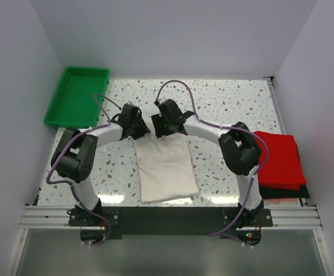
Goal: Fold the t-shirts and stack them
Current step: Fold the tshirt
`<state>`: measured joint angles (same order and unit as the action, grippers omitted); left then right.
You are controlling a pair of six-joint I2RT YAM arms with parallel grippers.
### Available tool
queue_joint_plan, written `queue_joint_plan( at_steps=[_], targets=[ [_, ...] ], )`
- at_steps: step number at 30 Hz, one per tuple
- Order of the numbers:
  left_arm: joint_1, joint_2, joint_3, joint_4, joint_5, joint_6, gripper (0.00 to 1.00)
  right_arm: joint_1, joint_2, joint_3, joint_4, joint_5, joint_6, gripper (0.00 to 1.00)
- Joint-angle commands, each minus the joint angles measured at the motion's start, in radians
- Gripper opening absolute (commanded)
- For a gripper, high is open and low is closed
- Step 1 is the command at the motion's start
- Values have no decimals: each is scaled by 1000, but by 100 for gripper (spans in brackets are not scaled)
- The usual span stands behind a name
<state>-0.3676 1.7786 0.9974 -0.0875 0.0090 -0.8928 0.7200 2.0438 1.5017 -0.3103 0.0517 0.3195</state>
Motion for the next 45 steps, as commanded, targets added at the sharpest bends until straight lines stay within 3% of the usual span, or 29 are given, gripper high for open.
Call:
queue_joint_plan(
  at_steps=[1, 9, 12, 16, 20, 25, 32, 45],
  targets=[
    [7, 31, 63, 17, 31, 38, 43, 4, 21, 63, -13, -13, -34, 61],
    [9, 61, 90, 20, 26, 52, 28, 7, 47, 65, -23, -30, -36, 59],
    [9, 59, 98, 41, 35, 63, 22, 9, 56, 66, -24, -23, -33, 54],
    [9, 67, 113, 54, 51, 84, 10, 9, 47, 71, -29, 16, -22, 32],
    [9, 62, 118, 55, 57, 100, 0, 6, 9, 57, -26, 75, -2, 19],
    [12, 15, 96, 69, 36, 114, 0, -24, -77, -13, 26, 114, 33, 8],
    [19, -27, 75, 107, 9, 135, 0, -79, -171, -101, 137, 100, 67, 7],
    [42, -13, 33, 111, -7, 115, 0, -120, -56, -29, 140, 62, 44, 9]
  ],
)
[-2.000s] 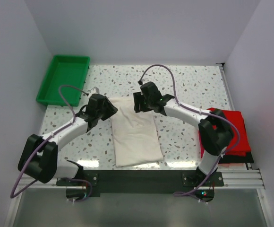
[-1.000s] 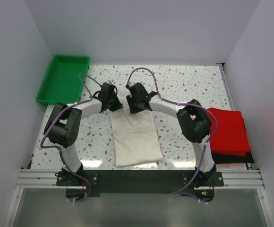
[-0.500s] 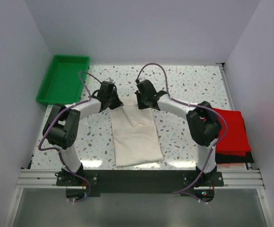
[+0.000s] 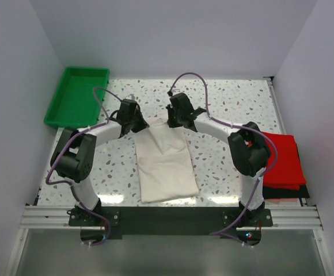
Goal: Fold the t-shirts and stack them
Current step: Fold the tshirt
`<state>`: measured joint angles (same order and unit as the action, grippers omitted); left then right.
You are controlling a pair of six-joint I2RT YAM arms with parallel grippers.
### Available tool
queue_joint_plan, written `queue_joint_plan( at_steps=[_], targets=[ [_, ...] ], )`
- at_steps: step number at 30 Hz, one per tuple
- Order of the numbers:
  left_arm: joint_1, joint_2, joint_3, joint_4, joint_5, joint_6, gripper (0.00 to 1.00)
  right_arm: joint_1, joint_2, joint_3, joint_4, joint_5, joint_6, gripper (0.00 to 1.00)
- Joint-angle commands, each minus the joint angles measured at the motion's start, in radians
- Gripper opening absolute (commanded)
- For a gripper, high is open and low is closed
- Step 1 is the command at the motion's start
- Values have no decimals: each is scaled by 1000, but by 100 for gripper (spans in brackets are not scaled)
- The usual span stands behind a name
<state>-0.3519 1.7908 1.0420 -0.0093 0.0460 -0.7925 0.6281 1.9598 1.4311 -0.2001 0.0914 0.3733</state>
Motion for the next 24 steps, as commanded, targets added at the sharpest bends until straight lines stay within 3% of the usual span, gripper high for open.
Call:
queue_joint_plan(
  at_steps=[1, 5, 8, 9, 12, 17, 24],
  targets=[
    [28, -21, -13, 29, -43, 16, 0, -31, 34, 45, 31, 24, -10, 9],
    [36, -2, -8, 20, -43, 18, 4, -74, 71, 57, 22, -5, 1, 17],
    [44, -11, -10, 19, -64, 24, 23, -90, 64, 63, -2, -15, 9, 33],
    [44, -17, -10, 16, -64, 27, 36, -90, 50, 60, -7, -15, 9, 39],
    [45, -63, -20, 12, -70, 39, 51, -88, -12, 40, -25, -9, 10, 49],
    [28, -169, -63, 35, -26, 49, 48, -84, -137, -30, -64, -8, 67, 48],
    [-64, -193, -100, 140, 107, 6, 20, -10, -231, -231, 34, -90, 154, 30]
  ],
)
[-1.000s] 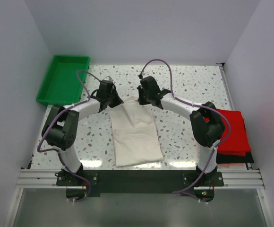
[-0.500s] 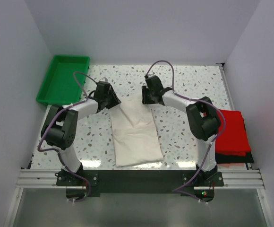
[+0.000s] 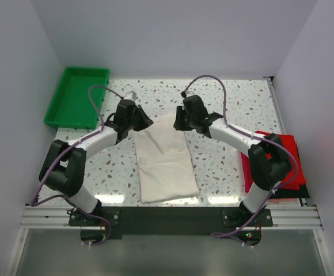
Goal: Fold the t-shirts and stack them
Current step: Fold the tshirt
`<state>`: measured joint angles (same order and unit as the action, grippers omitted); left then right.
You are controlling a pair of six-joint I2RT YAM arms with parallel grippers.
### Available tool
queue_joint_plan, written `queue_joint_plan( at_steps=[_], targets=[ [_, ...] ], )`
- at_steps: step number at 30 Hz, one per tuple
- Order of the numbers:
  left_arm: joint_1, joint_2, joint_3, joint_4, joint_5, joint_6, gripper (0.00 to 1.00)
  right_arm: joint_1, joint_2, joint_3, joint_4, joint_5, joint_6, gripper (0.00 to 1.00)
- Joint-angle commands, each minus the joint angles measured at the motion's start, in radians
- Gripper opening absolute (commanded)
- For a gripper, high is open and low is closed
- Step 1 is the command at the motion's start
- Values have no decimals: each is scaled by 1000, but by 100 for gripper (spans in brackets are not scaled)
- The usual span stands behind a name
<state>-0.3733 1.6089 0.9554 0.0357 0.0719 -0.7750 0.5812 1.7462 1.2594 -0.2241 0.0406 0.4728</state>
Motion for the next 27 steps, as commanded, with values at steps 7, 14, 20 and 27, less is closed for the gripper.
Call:
queue_joint_plan(
  at_steps=[7, 14, 20, 27],
  targets=[
    [-69, 153, -1, 152, 122, -53, 8, 75, 53, -115, 120, -117, 107, 22],
    [-49, 243, -43, 98, 54, -99, 4, 77, 88, -186, 88, -78, 132, 20],
    [-26, 241, -61, 107, 72, -101, 6, 75, 76, -169, 29, -33, 116, 21],
    [-19, 73, -4, 41, 65, -18, 35, 71, 15, -83, -32, -39, 99, 24]
  ],
)
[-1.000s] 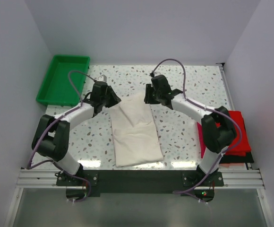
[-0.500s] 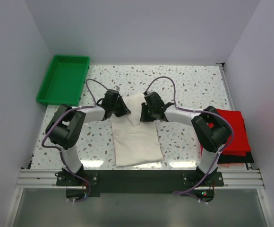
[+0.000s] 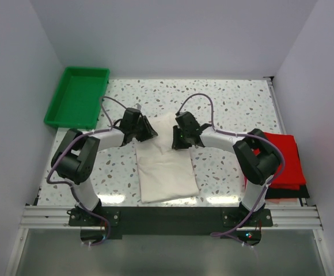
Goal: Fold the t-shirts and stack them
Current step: Fold the tshirt
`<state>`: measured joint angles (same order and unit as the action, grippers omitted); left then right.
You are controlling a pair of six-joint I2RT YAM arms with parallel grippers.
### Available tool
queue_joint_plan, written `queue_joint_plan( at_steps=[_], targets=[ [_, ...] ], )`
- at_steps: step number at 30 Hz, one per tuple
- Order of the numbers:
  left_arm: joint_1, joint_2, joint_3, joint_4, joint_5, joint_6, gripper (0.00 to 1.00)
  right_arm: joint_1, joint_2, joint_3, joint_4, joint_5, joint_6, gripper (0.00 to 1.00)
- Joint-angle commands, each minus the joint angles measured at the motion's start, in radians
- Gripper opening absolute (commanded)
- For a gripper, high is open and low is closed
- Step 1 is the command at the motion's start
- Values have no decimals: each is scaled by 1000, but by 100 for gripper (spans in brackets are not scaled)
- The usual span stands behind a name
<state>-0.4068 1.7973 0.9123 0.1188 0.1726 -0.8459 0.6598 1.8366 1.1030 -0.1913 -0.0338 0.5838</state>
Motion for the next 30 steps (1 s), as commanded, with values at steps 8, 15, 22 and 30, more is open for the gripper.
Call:
queue_joint_plan(
  at_steps=[8, 15, 22, 30],
  targets=[
    [2, -404, -145, -117, -84, 25, 42, -35, -241, 39, -120, 35, -13, 37],
    [-107, -622, -375, -117, -90, -62, 12, -5, -375, -184, -4, -109, 48, 36],
    [-139, -674, -527, -36, -77, -117, 0, 32, -384, -269, 39, -120, 54, 36],
    [-101, -498, -441, -36, -134, -88, 2, -17, -212, -164, -19, -112, 33, 34]
  ],
)
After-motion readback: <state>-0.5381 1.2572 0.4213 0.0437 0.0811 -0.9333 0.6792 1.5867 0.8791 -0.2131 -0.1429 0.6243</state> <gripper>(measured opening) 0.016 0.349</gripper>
